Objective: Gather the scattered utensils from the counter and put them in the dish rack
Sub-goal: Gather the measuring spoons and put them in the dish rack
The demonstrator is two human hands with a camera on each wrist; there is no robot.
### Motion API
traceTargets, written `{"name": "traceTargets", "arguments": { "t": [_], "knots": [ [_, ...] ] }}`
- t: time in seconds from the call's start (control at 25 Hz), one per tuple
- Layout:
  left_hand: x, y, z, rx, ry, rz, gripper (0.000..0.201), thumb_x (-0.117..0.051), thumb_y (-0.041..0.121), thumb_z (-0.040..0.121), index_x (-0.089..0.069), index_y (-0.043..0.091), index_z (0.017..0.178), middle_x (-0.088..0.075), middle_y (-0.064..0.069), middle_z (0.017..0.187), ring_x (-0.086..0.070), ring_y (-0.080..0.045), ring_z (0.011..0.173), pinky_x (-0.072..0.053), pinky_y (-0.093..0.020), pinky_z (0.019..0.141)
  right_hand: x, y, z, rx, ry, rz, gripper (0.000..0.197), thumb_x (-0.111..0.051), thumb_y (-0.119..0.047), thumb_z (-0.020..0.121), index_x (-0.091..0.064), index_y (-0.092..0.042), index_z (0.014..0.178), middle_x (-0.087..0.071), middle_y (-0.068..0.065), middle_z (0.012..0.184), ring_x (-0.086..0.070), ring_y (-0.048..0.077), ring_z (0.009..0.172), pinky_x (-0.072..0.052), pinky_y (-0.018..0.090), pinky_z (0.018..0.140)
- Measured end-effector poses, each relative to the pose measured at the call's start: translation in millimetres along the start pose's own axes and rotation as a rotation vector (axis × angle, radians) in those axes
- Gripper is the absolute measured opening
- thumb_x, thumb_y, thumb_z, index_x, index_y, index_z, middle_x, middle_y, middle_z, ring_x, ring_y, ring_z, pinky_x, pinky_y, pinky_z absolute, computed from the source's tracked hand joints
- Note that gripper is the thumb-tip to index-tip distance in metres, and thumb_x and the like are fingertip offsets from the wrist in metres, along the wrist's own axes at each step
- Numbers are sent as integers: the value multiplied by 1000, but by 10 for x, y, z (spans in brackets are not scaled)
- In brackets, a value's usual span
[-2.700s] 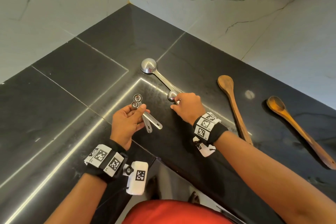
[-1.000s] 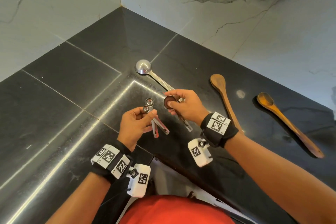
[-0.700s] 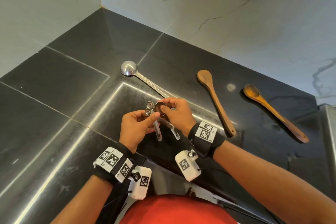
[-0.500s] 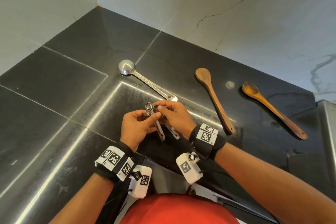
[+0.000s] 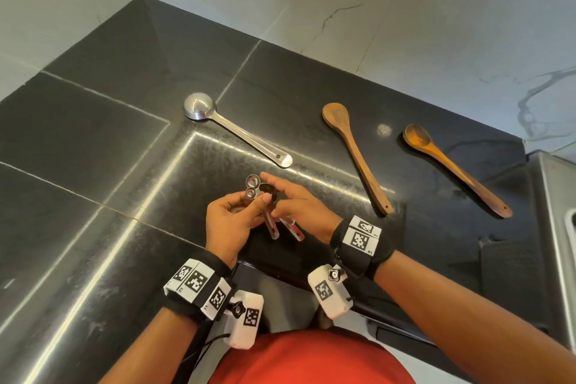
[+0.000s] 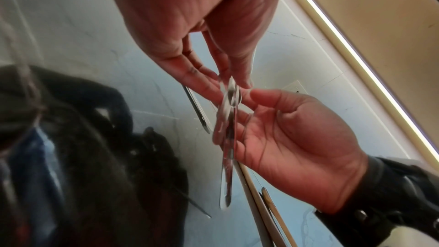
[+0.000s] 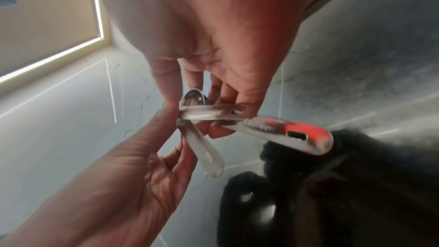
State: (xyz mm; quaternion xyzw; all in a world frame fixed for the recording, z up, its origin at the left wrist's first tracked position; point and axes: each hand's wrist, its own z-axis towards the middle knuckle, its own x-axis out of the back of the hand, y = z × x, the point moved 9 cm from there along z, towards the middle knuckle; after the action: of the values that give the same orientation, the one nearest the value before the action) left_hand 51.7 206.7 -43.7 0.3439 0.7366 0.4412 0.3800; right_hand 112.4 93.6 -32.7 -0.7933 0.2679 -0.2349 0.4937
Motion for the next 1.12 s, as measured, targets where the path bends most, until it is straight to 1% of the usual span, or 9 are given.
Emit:
{"name": "traceTargets", "arguments": {
  "t": [0.08,0.16,0.24,0.32,0.52,0.64,0.76,0.96,1.12],
  "knots": [
    [-93,-63,-13,17,-15,-7,17,-75,7,82,-76,3,98,-78,-15,90,-76,-28,84,-61,-35,71,-7,44,-98,39,17,-157,86,-63,-5,89,-17,-24,159,-44,5,140,-59,16,110,-50,31,100],
    [-191,-145,-31,35,-18,-18,18,-75,6,82,-76,1,99,-78,-17,92,-76,-28,87,-61,-36,76,37,79,-200,90,74,-246,84,-64,-5,93,-14,-16,160,-44,5,135,-56,13,115,-45,27,105],
    [-332,-219,-79,57,-44,8,19,-75,7,82,-76,0,100,-77,-18,94,-75,-31,91,-61,-39,81,148,159,-319,93,108,-306,78,-60,-5,94,-18,-16,159,-46,2,128,-54,16,117,-44,37,109],
    [-500,-252,-143,59,-93,57,17,-75,9,82,-76,2,97,-77,-18,93,-75,-33,91,-61,-38,80,274,197,-463,65,106,-355,75,-57,-3,94,-22,-20,159,-49,-1,123,-55,13,105,-50,43,102],
    [-1235,-37,-370,-158,-256,365,19,-82,31,76,-74,15,70,-74,-8,69,-72,-29,69,-59,-41,66,955,12,-1202,122,230,-530,58,-50,-6,99,-38,-25,153,-63,3,134,-59,-2,103,-46,19,100],
    [-1960,130,-646,-296,-451,424,26,-80,35,77,-72,13,68,-70,-10,65,-66,-30,62,-55,-44,64,1468,-123,-1913,154,322,-672,54,-49,-13,100,-41,-29,151,-68,3,124,-64,15,107,-52,31,96],
    [-2690,147,-921,-295,-576,395,32,-76,42,76,-72,10,73,-69,-19,69,-64,-21,64,-54,-39,63,2027,-361,-2797,161,442,-865,56,-48,-13,99,-37,-26,152,-69,6,116,-66,23,101,-52,44,90],
    [-4191,77,-1575,-374,-740,418,21,-76,41,78,-75,20,75,-73,-5,68,-63,-21,66,-53,-41,67,3068,-808,-4603,65,627,-1109,54,-47,-15,101,-38,-28,152,-71,6,107,-67,24,91,-51,40,84],
    [-5235,51,-1965,-447,-830,436,18,-76,39,78,-77,22,86,-77,-1,78,-73,-21,75,-58,-44,76,3929,-871,-5512,-64,659,-1197,40,-45,-18,104,-50,-24,143,-70,1,94,-64,19,78,-50,37,76]
  ]
}}
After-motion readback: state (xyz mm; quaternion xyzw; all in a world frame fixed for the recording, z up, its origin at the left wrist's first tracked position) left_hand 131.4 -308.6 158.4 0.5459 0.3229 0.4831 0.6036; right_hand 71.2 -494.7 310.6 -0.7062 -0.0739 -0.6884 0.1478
